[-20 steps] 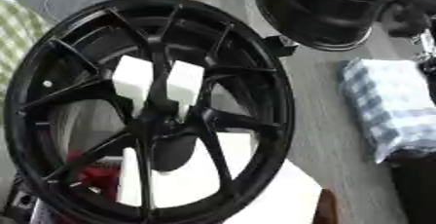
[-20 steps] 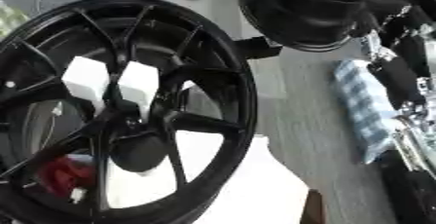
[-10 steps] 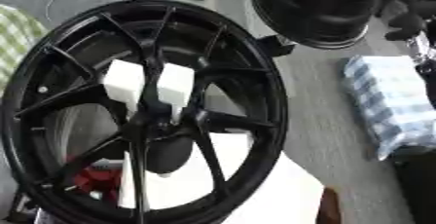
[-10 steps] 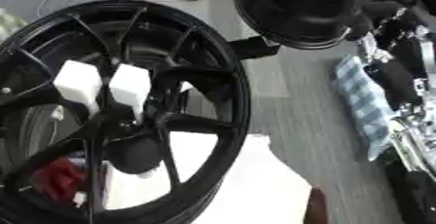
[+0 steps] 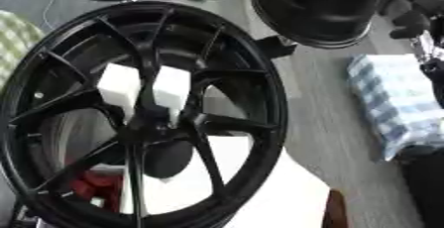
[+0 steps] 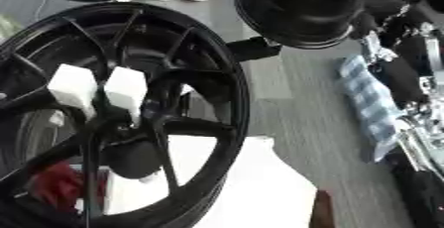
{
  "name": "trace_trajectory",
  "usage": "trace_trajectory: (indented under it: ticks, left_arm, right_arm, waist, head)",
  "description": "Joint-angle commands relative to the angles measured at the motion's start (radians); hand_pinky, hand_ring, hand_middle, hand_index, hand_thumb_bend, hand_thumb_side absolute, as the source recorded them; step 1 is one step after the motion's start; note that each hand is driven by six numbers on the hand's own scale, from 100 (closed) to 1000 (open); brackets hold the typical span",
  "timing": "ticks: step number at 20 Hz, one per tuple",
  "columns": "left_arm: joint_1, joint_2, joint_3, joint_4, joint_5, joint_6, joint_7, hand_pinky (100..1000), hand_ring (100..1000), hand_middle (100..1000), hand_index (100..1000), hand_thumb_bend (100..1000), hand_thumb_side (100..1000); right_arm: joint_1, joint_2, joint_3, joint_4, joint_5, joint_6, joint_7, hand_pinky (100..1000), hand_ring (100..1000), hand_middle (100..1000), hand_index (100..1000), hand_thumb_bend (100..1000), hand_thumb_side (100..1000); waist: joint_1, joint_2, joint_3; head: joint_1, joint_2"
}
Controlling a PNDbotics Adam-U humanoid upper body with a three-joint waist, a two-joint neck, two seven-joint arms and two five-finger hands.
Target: Pull the pin out of the wheel hub.
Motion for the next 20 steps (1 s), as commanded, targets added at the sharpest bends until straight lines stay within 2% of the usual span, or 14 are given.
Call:
trace_trajectory:
  ticks: [1,5,10,16,17,18,20]
  left_arm:
    - [-0.043,0.072,-0.037,-0.012,-0.033,-0.03,-0.102,846,775,737,859,100,669]
    - [-0.105,0.084,-0.086,-0.012,-0.028,-0.048,-0.189,846,780,742,858,100,689]
    - [-0.19,0.076,-0.139,-0.012,0.022,-0.053,-0.253,848,776,738,857,100,691]
    - [-0.329,0.034,-0.177,-0.012,0.139,-0.008,-0.339,851,770,729,855,100,682]
    - [-0.352,0.025,-0.182,-0.012,0.158,0.002,-0.357,853,768,726,855,100,720]
    - [-0.371,0.016,-0.187,-0.012,0.178,0.011,-0.375,854,767,725,855,100,695]
    - [-0.403,0.001,-0.198,-0.012,0.209,0.028,-0.411,854,770,729,856,100,704]
  right_arm:
    - [-0.003,-0.042,-0.004,-0.018,0.003,-0.002,0.004,634,681,585,691,252,333]
    - [-0.003,-0.049,-0.001,-0.018,0.002,-0.002,0.008,634,681,585,691,252,333]
    - [-0.004,-0.055,0.004,-0.018,-0.001,-0.001,0.014,635,681,585,691,251,333]
    - [-0.005,-0.061,0.009,-0.018,-0.003,0.001,0.02,635,681,585,690,251,334]
    - [-0.005,-0.062,0.009,-0.018,-0.003,0.001,0.021,635,681,585,690,251,334]
    - [-0.006,-0.062,0.01,-0.018,-0.004,0.001,0.021,635,681,585,690,251,334]
    - [-0.006,-0.062,0.01,-0.018,-0.005,0.003,0.021,635,681,585,690,251,335]
  waist:
    - [0.006,-0.026,-0.004]
    - [0.005,-0.03,-0.009]
    - [0.003,-0.035,-0.014]
    - [0.006,-0.039,-0.015]
    - [0.007,-0.039,-0.015]
    - [0.007,-0.039,-0.015]
    - [0.009,-0.038,-0.016]
  head:
    - [0.006,-0.002]
    - [0.012,-0.001]
    - [0.015,-0.003]
    - [-0.004,-0.011]
    - [-0.005,-0.013]
    - [-0.008,-0.015]
    - [-0.013,-0.018]
